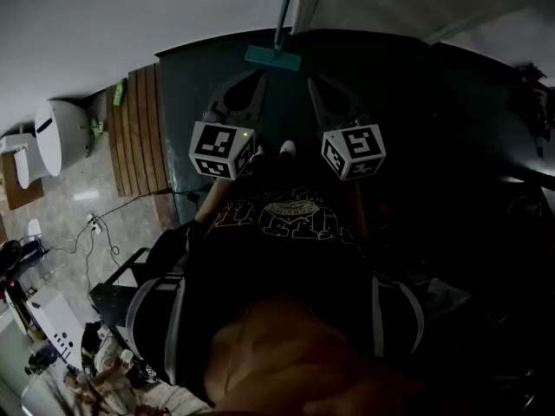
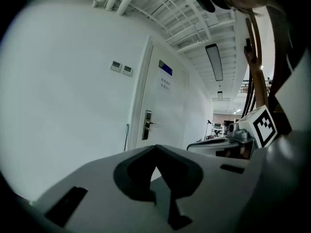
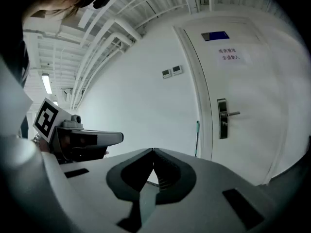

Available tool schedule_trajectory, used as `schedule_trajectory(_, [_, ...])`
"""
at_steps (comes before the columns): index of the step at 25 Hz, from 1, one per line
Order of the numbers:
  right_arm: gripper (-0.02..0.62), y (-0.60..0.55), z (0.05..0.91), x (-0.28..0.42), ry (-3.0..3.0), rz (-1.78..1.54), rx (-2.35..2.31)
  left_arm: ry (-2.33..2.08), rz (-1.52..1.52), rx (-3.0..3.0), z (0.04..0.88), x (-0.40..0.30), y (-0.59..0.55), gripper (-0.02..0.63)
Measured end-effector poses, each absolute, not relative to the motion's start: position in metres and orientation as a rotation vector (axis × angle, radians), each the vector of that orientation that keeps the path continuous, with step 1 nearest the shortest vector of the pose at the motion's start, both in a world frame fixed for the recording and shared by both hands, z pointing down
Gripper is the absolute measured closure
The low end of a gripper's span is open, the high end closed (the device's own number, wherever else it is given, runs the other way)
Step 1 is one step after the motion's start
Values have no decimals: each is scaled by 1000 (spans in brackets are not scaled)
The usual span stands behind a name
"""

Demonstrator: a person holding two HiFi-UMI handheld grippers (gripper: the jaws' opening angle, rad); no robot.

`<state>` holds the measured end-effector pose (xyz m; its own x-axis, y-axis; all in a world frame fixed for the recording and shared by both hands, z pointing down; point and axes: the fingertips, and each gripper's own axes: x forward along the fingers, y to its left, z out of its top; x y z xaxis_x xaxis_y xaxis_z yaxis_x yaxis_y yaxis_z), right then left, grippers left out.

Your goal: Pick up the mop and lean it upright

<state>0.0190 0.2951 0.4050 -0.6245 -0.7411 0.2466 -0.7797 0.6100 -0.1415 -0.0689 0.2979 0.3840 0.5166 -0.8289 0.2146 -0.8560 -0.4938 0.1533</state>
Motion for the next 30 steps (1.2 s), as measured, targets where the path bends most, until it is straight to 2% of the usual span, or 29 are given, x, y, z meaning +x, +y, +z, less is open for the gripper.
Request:
schedule_trajectory(13, [575,279,403,50,-2708,334,1240,-1449,152,2503,385,-37,286,558])
schedule_trajectory(30, [575,189,409,21,-2695,352,1298,-1398,151,2523,396,-65,199,558])
